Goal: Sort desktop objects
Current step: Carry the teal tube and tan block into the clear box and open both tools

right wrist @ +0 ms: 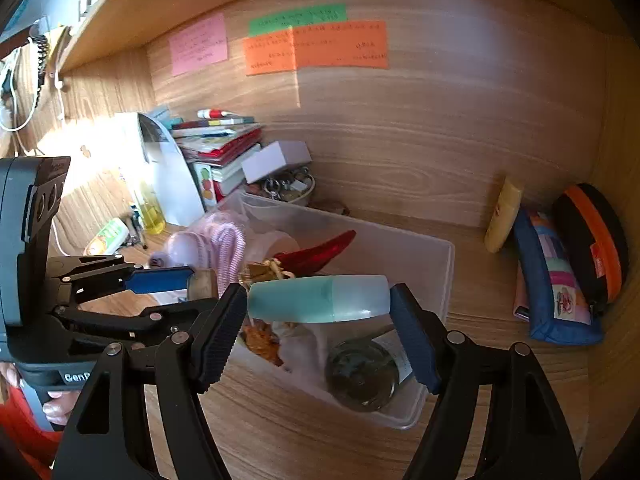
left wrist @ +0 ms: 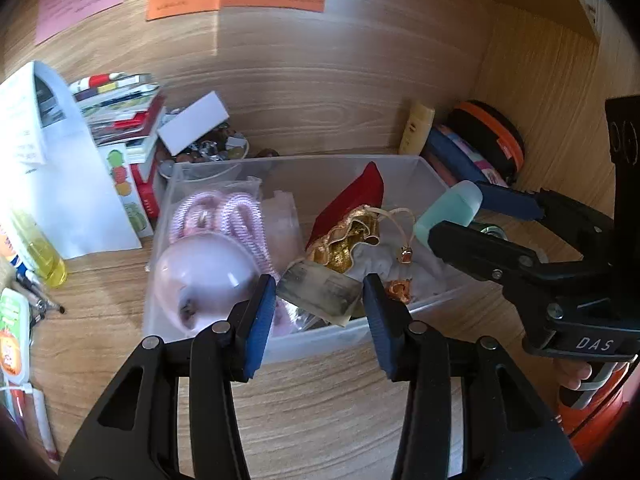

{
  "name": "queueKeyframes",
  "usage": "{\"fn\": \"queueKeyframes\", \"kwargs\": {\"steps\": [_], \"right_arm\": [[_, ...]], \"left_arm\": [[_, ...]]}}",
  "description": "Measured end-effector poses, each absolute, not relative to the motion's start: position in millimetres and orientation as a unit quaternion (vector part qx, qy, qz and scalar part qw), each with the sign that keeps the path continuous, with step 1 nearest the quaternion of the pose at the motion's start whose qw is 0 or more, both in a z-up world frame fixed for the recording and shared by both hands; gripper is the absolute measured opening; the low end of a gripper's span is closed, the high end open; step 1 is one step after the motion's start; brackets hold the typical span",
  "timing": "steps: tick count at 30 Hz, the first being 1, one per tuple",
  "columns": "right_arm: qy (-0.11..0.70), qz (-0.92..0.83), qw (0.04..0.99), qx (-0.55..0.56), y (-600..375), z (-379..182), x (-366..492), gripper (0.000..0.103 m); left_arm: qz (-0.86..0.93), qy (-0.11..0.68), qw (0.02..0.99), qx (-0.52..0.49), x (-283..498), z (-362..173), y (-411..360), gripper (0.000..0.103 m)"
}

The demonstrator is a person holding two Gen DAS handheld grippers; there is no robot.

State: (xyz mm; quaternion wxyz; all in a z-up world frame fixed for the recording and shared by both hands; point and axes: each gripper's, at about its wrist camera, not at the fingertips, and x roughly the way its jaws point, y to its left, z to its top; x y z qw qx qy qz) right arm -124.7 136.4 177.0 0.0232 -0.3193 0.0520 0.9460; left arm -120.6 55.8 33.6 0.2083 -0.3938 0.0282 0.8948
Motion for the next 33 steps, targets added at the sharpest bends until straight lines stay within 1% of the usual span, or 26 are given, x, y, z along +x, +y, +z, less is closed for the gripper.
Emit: {"fn": "queueKeyframes", "kwargs": {"steps": [10, 17, 18, 19, 20, 21, 25, 26, 27, 28, 29, 33], "right_arm": [[0.07, 0.936, 0.02, -0.344, 146, 164, -137, 0.071], [0.071, 0.938, 0.03, -0.338, 143, 170, -130, 0.072], [0.071, 0.938, 0.032, -0.337, 143, 171, -129, 0.074], [0.07, 0.939, 0.034, -0.335, 142, 173, -126, 0.078], [0.07, 0.94, 0.038, -0.333, 141, 175, -124, 0.079], [0.069, 0.94, 0.042, -0.331, 141, 176, -122, 0.081], [0.066, 0.942, 0.058, -0.323, 137, 183, -110, 0.084], [0.066, 0.942, 0.06, -0.322, 137, 184, -108, 0.084], [0.068, 0.942, 0.063, -0.322, 136, 185, -104, 0.085], [0.071, 0.942, 0.065, -0.322, 136, 185, -100, 0.086], [0.074, 0.942, 0.067, -0.321, 136, 185, -95, 0.086], [0.082, 0.941, 0.07, -0.32, 135, 184, -80, 0.086]], "left_arm": [[0.882, 0.015, 0.221, -0.416, -126, 28, 54, 0.045], [0.881, 0.004, 0.225, -0.416, -118, 33, 50, 0.046], [0.882, 0.003, 0.228, -0.413, -114, 34, 50, 0.049], [0.882, 0.003, 0.23, -0.411, -112, 36, 49, 0.055], [0.884, 0.004, 0.23, -0.407, -108, 37, 49, 0.057], [0.885, 0.004, 0.229, -0.406, -106, 37, 48, 0.058], [0.892, 0.01, 0.219, -0.395, -92, 43, 43, 0.059], [0.893, 0.008, 0.217, -0.393, -89, 44, 41, 0.06], [0.896, 0.008, 0.211, -0.391, -86, 45, 38, 0.063], [0.897, 0.007, 0.207, -0.39, -84, 45, 36, 0.07], [0.899, 0.005, 0.204, -0.388, -81, 46, 33, 0.072], [0.901, -0.006, 0.189, -0.391, -72, 47, 21, 0.072]]}}
